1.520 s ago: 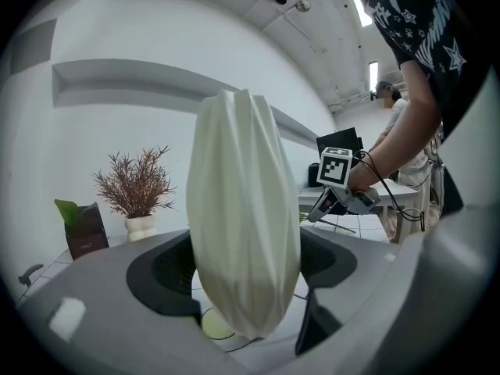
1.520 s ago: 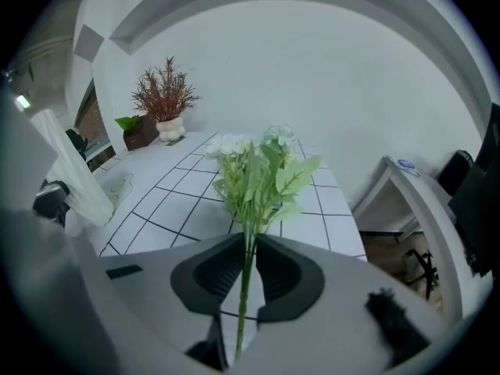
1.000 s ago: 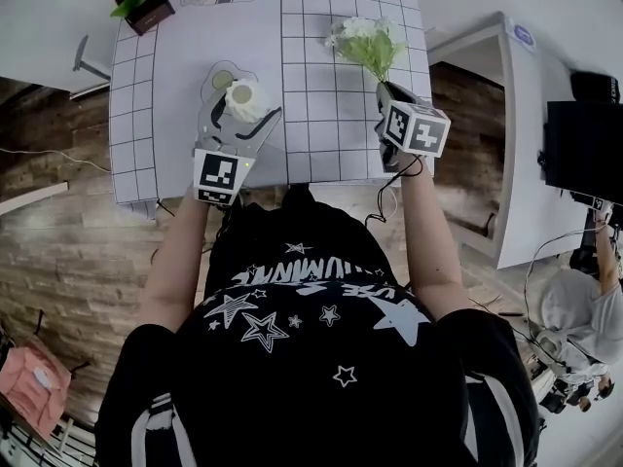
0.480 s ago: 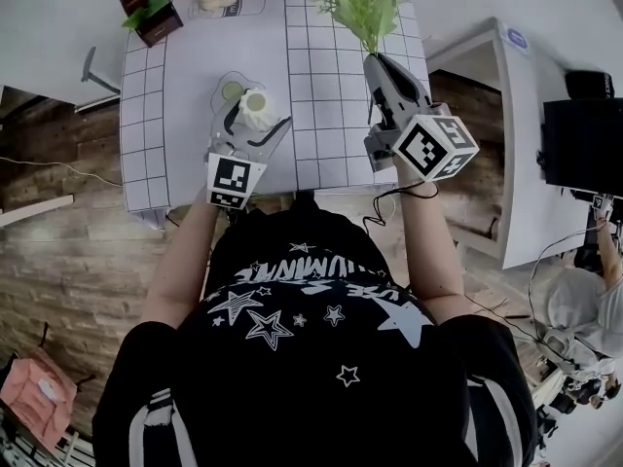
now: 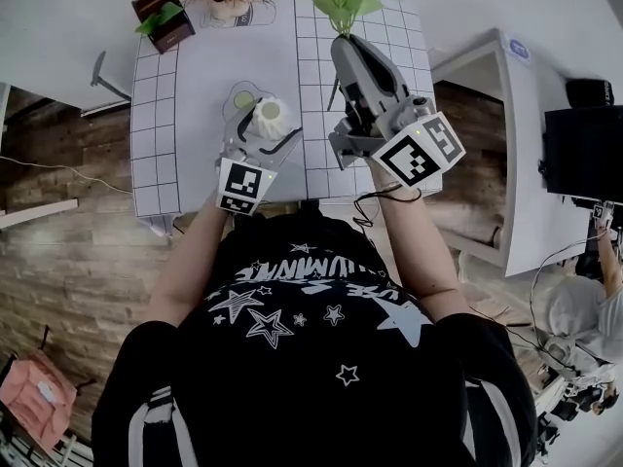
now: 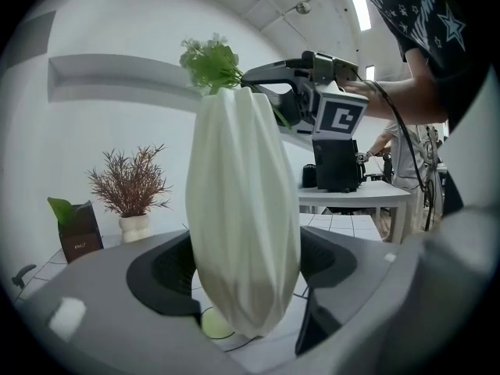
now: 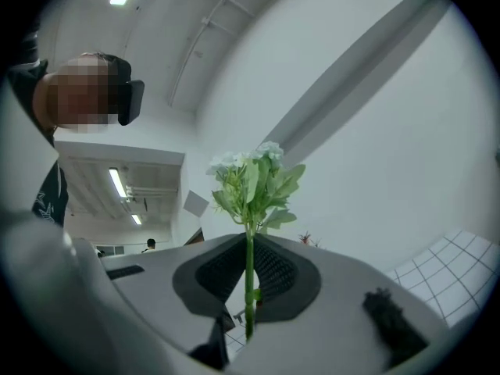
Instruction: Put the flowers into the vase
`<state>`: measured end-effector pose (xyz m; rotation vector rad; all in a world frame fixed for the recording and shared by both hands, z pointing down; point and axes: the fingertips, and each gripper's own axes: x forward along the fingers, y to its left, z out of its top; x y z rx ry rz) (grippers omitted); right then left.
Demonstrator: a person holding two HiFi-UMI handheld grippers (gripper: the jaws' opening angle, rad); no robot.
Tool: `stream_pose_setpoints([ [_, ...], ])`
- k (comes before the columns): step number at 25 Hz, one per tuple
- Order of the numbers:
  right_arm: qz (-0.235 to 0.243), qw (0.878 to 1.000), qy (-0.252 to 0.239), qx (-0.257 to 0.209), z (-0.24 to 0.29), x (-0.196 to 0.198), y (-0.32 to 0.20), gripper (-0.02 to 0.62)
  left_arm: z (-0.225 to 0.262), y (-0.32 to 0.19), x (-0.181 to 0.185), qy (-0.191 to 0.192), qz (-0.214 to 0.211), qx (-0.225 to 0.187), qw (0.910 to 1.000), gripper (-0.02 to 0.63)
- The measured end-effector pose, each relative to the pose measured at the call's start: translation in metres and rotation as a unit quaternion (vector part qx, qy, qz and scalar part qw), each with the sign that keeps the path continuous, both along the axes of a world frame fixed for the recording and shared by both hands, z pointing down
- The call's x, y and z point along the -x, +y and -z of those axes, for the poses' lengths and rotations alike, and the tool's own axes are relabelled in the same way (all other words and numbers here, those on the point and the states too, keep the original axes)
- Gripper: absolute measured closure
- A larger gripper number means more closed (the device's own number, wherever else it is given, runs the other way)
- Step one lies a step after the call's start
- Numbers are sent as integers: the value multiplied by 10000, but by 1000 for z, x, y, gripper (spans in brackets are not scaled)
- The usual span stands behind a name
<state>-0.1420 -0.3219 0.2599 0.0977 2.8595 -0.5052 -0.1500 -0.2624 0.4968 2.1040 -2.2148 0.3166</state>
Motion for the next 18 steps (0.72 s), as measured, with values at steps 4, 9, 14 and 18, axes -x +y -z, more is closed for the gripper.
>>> stream_pose_setpoints([
  [4,237,9995,-198,-91,8,20,19,563,0,-1,0,44,-76,8,10000,219],
  [9,755,9965,-341,-80,12,38,44,563,0,-4,-1,29,-190,43,9998,219],
  [14,1031,9942,-281,-134,3,48,56,563,-2,-8,-5,-48,-354,108,9993,219],
  [18,1062,9939,-209,-187,-8,50,55,562,-8,-9,-6,-23,-384,152,9991,219],
])
